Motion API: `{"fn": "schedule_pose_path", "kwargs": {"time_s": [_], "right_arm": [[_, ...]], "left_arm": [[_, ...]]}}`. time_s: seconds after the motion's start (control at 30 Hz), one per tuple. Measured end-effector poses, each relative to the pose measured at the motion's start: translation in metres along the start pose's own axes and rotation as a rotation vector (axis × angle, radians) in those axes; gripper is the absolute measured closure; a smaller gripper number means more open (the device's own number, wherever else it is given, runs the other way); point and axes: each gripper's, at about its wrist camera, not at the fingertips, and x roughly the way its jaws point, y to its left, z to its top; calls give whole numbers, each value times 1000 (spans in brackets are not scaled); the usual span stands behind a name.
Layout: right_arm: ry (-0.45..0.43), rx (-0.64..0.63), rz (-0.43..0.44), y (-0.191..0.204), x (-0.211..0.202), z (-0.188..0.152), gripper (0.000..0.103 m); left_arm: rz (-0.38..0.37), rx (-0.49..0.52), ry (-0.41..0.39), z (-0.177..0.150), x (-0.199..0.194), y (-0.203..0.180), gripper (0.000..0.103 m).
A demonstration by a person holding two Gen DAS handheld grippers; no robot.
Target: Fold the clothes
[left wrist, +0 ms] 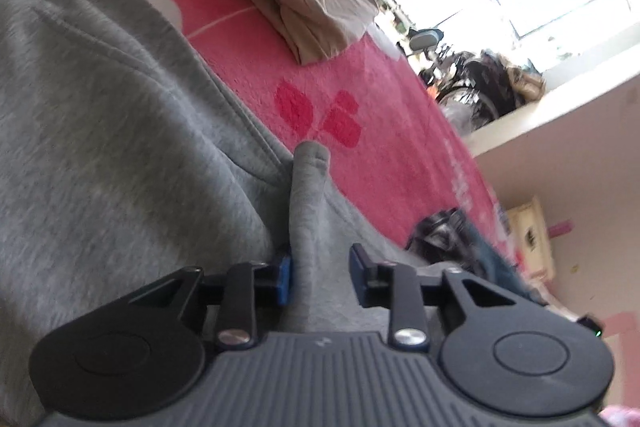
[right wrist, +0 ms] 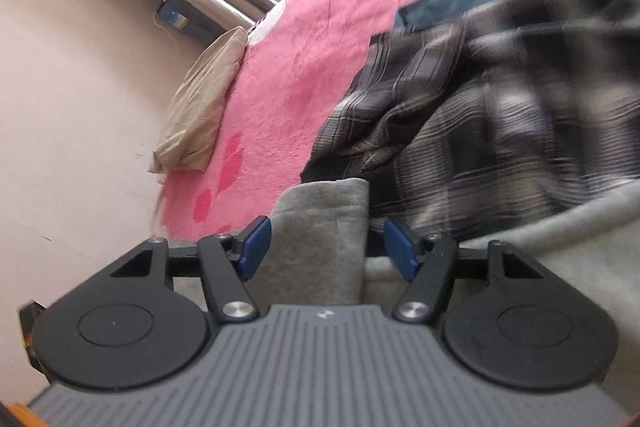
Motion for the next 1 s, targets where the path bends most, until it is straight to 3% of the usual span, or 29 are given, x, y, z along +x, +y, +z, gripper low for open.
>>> {"fn": "schedule_pose_path", "kwargs": {"time_s": [0.03, 0.07, 0.13, 0.37, 0.53, 0.67, 0.83, 1.0], "right_arm": [[2, 5, -6, 0, 4, 1, 56], [-4, 11, -11, 0, 4, 2, 76], [-27, 36, -6, 1, 0, 1, 95], [-138, 73, 58, 23, -67, -11, 97], [-280, 77, 135, 42, -173, -36, 97], [-436, 95, 186, 43, -284, -74, 97], [-599, 150, 175, 29, -416, -145, 97], [-711, 312, 126, -1, -507, -236, 97]], "left_arm": [[16, 19, 2, -1, 1, -3, 86], [32, 38, 4, -1, 3, -6, 94], [51, 67, -4, -2, 2, -13, 94], [-9, 149, -64, -1, -37, -54, 96], [-130, 279, -111, -7, -81, -115, 96], [-272, 430, -124, -26, -108, -190, 96], [-455, 659, -50, -78, -123, -296, 96], [-552, 867, 115, -152, -103, -379, 96]]}}
